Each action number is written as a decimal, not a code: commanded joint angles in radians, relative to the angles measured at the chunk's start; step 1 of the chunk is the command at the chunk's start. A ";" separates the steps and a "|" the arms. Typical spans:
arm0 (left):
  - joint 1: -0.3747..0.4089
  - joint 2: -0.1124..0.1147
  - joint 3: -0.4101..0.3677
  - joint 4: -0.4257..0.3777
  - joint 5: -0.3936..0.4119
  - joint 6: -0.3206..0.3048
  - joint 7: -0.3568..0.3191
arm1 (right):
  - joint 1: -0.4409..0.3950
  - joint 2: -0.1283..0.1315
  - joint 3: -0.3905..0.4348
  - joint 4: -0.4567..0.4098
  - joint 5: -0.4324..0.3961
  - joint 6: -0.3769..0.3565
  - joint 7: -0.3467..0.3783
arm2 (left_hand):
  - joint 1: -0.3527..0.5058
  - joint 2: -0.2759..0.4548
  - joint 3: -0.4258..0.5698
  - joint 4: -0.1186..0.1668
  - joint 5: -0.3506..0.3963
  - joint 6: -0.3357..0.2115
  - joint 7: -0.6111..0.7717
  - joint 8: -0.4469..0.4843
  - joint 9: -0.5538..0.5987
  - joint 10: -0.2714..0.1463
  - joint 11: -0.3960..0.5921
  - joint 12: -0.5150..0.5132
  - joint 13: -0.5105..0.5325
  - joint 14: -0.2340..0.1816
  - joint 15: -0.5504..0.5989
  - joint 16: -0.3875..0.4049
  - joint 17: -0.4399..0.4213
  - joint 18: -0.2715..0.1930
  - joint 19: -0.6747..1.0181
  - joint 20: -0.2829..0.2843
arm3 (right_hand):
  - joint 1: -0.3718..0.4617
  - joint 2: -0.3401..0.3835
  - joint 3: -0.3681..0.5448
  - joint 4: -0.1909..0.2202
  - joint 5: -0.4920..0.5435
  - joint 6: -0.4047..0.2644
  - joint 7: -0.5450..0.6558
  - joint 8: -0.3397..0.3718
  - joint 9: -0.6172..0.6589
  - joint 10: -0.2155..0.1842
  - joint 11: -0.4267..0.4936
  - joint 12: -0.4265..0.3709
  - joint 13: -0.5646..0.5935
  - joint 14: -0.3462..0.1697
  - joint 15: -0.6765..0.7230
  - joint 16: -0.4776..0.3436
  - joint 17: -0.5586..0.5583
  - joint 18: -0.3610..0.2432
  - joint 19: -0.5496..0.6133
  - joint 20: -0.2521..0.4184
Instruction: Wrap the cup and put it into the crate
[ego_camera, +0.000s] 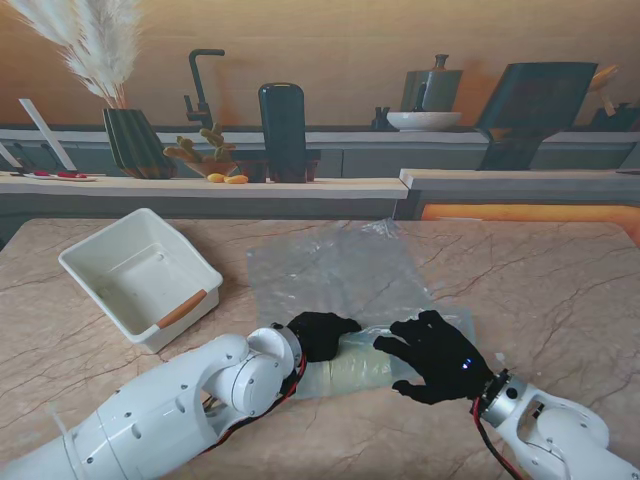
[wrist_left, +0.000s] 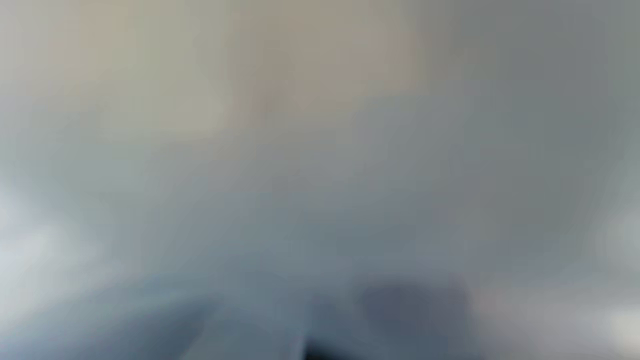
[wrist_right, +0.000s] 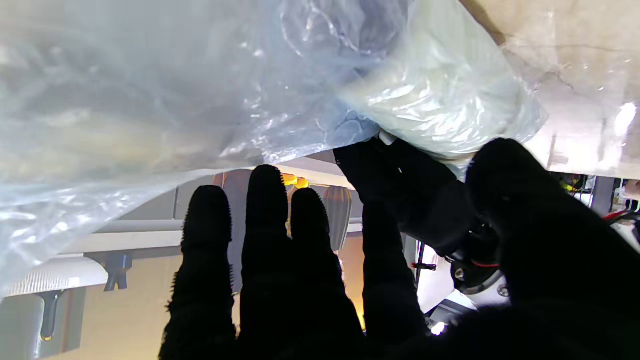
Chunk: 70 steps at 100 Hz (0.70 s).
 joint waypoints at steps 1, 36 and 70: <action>0.028 0.001 0.010 0.031 -0.002 0.010 -0.020 | 0.029 -0.012 -0.021 0.013 0.012 0.010 0.012 | -0.035 -0.141 -0.080 0.032 -0.033 -0.012 -0.019 -0.003 -0.035 0.003 -0.007 -0.014 -0.036 -0.002 0.002 -0.002 -0.022 -0.020 -0.011 0.016 | -0.023 -0.014 0.010 0.013 -0.039 0.025 -0.016 -0.008 -0.037 0.024 -0.025 -0.015 -0.022 0.027 -0.033 -0.018 -0.024 0.009 -0.043 -0.015; 0.049 -0.015 -0.004 0.043 -0.010 0.010 0.033 | 0.118 -0.019 -0.147 0.006 0.060 0.127 0.219 | -0.111 -0.117 -0.151 0.024 -0.061 -0.001 -0.060 -0.013 -0.090 0.012 -0.024 -0.012 -0.091 0.018 -0.009 0.007 -0.084 0.019 -0.034 0.028 | -0.089 -0.030 -0.037 0.014 -0.022 0.127 -0.105 -0.020 -0.053 0.085 -0.052 -0.023 -0.048 0.089 -0.073 -0.033 -0.049 0.067 -0.106 -0.017; 0.096 -0.026 -0.041 0.042 0.010 -0.007 0.105 | 0.199 -0.021 -0.259 0.019 0.147 0.211 0.452 | -0.157 -0.124 -0.240 0.010 -0.064 0.007 -0.082 -0.015 -0.104 0.017 -0.032 -0.005 -0.101 0.030 -0.011 0.021 -0.101 0.035 -0.038 0.036 | -0.080 -0.046 -0.039 0.011 0.059 0.151 -0.176 0.014 -0.013 0.116 -0.052 -0.013 -0.011 0.113 -0.042 -0.008 -0.046 0.098 -0.123 0.007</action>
